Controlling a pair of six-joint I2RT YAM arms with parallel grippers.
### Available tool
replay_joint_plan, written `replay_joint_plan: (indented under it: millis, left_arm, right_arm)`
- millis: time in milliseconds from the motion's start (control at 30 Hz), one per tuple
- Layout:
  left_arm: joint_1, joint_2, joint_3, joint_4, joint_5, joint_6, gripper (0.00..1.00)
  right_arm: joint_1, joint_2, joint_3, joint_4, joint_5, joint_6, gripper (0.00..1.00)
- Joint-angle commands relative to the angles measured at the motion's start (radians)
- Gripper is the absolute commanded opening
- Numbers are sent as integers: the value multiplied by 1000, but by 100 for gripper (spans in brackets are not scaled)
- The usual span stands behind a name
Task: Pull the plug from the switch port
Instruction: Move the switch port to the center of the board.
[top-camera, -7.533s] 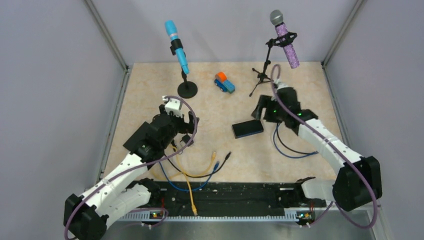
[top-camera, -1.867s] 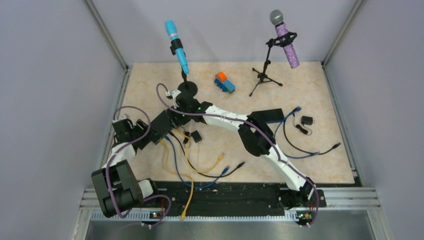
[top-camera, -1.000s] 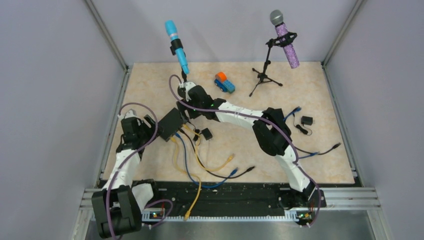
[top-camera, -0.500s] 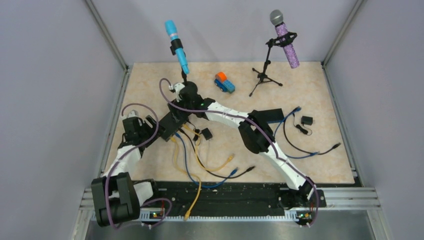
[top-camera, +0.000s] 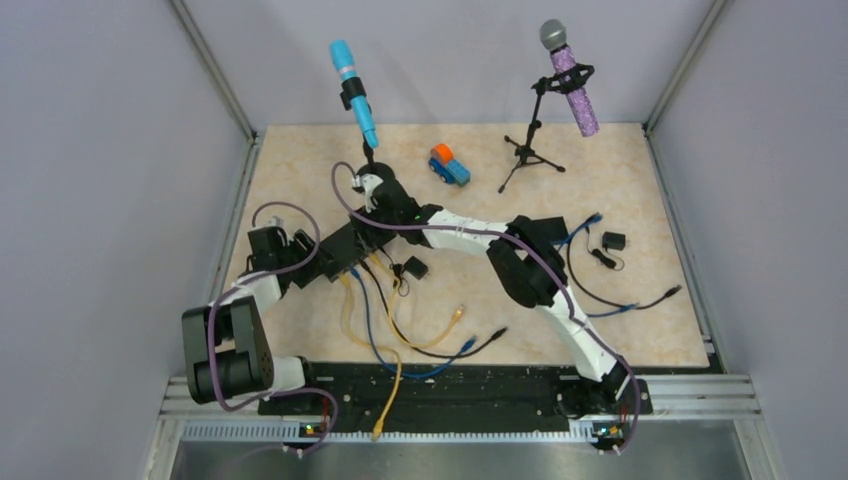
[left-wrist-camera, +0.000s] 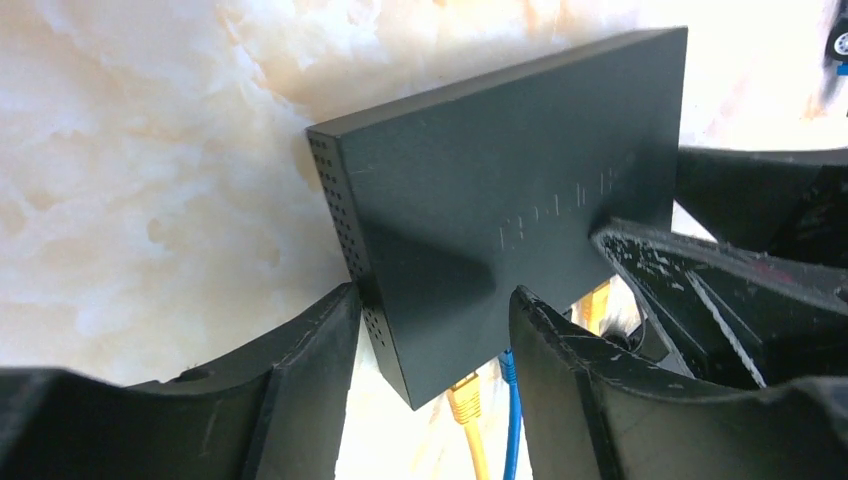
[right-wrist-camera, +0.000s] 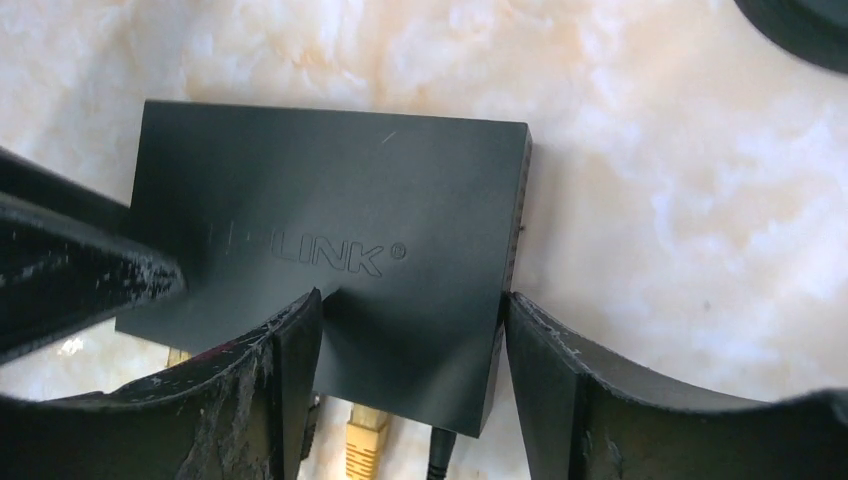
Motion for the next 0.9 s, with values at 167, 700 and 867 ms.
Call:
replay_joint_plan:
  millis: [167,700,867]
  left_arm:
    - [-49,74,89,52,185,66,52]
    - [-358,23,4,160,109,-115,53]
    - [-423,37,-7,199,83,-162,54]
  right_arm:
    - [16,-209,-240,132,-62,109,61]
    - [-11,-560,-773,180,176,253,61]
    - [-22,-662,-894,184,223,291,62]
